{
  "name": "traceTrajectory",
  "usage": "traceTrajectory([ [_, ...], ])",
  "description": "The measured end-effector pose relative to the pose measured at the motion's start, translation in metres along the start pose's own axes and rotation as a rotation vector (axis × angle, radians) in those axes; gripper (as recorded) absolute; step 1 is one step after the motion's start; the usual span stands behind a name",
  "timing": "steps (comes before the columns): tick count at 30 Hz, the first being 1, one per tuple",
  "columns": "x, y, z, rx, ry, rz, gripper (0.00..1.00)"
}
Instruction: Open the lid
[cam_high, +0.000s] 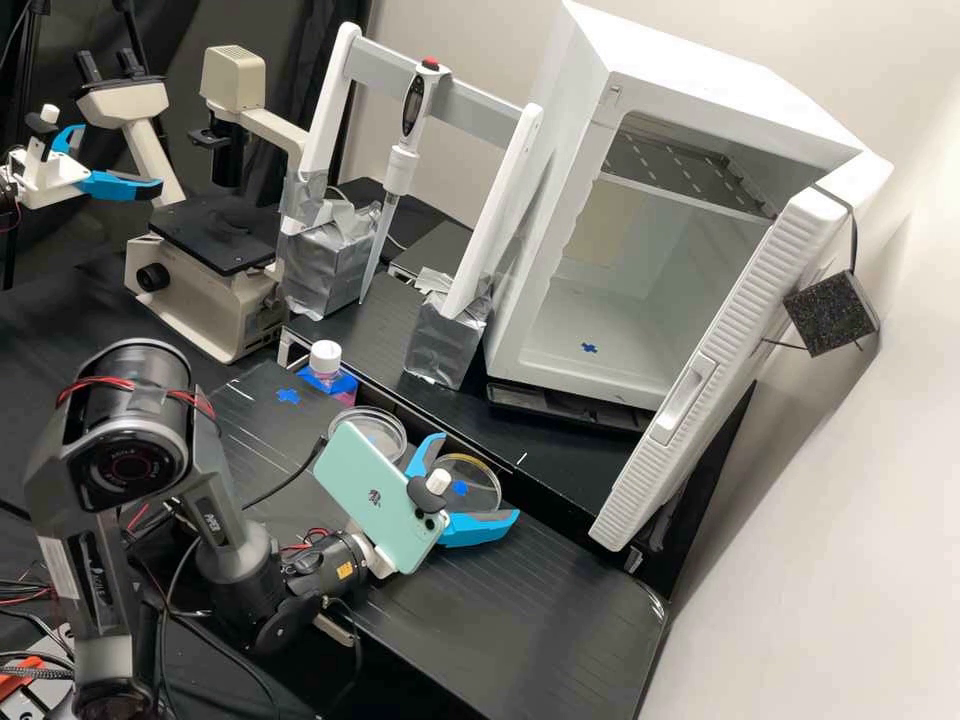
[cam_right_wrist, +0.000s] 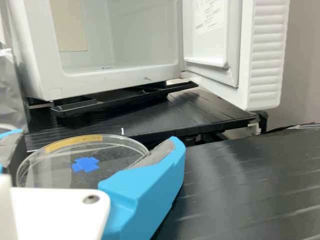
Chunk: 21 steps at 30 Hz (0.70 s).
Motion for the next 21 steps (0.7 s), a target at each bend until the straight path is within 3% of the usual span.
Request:
traceTrajectory([
  [1, 0.0001, -0.0001, 0.0002, -0.004, -0.001, -0.001, 0.0],
  [2, 0.0001, -0.0001, 0.0002, -0.006, 0.001, 0.0, 1.0],
  [10, 0.0007, -0.0004, 0.0001, -0.039, -0.011, 0.023, 1.0],
  [21, -0.0047, -0.003, -0.0041, -0.037, -0.006, 0.029, 1.0],
])
